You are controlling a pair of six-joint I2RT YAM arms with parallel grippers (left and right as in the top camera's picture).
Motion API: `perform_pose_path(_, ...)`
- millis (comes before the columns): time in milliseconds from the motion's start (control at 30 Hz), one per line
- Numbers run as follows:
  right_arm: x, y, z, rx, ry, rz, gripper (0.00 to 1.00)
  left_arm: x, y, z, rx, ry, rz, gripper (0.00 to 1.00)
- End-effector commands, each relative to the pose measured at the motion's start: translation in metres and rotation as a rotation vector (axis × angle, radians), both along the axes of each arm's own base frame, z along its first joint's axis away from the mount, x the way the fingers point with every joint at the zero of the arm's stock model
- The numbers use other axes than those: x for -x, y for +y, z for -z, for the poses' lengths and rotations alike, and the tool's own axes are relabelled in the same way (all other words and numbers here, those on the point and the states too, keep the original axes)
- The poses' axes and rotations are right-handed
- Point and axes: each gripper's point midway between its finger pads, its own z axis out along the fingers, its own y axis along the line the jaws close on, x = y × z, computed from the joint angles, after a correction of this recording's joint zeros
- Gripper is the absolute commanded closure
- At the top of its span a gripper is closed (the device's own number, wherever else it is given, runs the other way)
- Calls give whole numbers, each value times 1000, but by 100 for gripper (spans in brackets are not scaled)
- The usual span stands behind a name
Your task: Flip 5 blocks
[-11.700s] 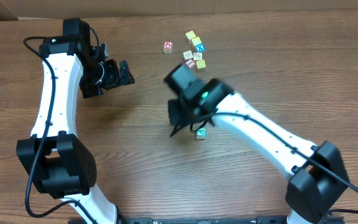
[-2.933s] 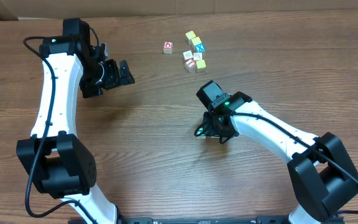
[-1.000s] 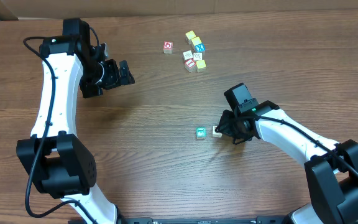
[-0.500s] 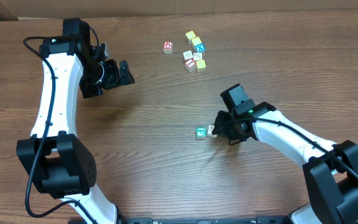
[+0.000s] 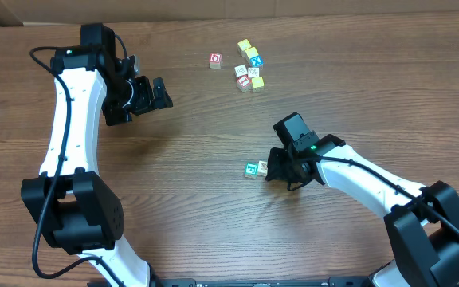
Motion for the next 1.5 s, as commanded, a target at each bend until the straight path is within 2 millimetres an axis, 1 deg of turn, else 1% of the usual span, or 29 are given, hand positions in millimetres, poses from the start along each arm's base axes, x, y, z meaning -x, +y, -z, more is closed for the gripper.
perform_pose_path(0, -26, -4, -22, 14, -66, -8, 87, -6, 0, -8, 1, -25, -9, 0)
perform_pose_path(67, -40, -6, -35, 17, -103, -6, 87, -6, 0, -8, 1, -25, -9, 0)
perform_pose_path(167, -58, -3, -49, 0, -158, 5, 88, -6, 0, -8, 1, -25, -9, 0)
perform_pose_path(233, -65, 1, -54, -18, -191, 6, 91, -6, 0, -8, 1, -25, -9, 0)
perform_pose_path(300, -68, 3, -53, -15, -202, 6, 92, -6, 0, -8, 1, -25, -9, 0)
perform_pose_path(433, -65, 9, -39, 6, -184, -5, 94, -6, 0, -8, 1, -25, -9, 0)
perform_pose_path(567, -62, 17, -17, 46, -166, -30, 96, -6, 0, -8, 1, -25, -9, 0)
perform_pose_path(633, -59, 22, -12, 48, -158, -44, 96, -6, 0, -8, 1, -25, -9, 0)
perform_pose_path(733, -54, 29, -12, 45, -159, -64, 96, -6, 0, -8, 1, -25, -9, 0)
perform_pose_path(933, -39, 37, -9, 43, -121, -102, 96, -6, 0, -8, 1, -25, -9, 0)
perform_pose_path(1267, -30, 47, -10, -7, -86, -129, 95, -6, 0, -8, 1, -25, -9, 0)
perform_pose_path(1467, -31, 46, -10, 0, -91, -126, 95, -6, 0, -8, 1, -25, -9, 0)
